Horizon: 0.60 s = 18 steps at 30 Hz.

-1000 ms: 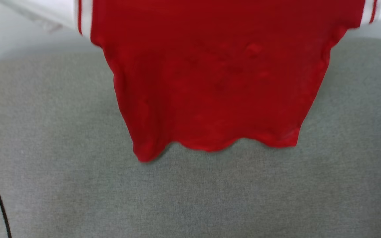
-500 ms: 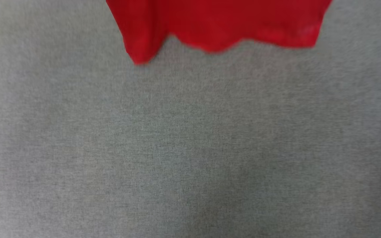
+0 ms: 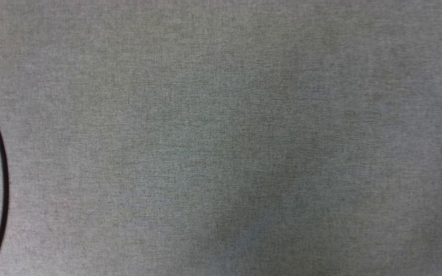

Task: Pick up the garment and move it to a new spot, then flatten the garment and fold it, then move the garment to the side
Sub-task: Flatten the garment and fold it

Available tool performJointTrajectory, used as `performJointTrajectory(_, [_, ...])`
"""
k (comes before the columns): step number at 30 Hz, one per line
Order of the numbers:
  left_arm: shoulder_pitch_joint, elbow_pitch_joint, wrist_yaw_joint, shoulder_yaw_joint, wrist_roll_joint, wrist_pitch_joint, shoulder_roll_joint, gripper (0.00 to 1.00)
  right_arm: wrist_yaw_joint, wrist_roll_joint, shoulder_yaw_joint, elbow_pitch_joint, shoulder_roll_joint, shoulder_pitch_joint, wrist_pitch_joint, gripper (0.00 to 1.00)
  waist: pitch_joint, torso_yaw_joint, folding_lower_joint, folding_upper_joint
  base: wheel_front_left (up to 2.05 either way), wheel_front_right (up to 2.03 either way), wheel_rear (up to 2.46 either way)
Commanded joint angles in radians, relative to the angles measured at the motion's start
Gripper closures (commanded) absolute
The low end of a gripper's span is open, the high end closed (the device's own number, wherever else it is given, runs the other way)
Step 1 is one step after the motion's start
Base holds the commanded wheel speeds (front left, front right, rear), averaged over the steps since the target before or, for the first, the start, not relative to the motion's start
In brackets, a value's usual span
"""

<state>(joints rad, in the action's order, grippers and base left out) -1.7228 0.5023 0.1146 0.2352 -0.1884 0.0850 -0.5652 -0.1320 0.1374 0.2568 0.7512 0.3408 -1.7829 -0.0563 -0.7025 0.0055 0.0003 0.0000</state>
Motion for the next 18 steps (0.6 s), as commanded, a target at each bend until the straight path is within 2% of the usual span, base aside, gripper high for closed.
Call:
performJointTrajectory(1, [-0.018,0.046,-0.001,0.014,0.004,0.026,0.008,1.00,0.002,-0.020,0.016,0.030,-0.004,-0.022,0.024,1.00,-0.014,0.008,-0.0003,0.0000,0.00,0.00,0.00])
performJointTrajectory(9, [0.083,0.181,0.008,0.076,-0.022,0.125,0.070,1.00,0.002,-0.028,0.025,0.139,-0.033,0.056,0.089,1.00,-0.020,0.018,-0.0003,0.0000,0.00,0.00,0.00])
performJointTrajectory(18, [0.341,0.229,0.010,0.098,-0.069,0.171,0.107,1.00,0.002,0.049,-0.002,0.204,-0.039,0.278,0.137,1.00,0.074,0.011,-0.0003,0.0000,0.00,0.00,0.00])
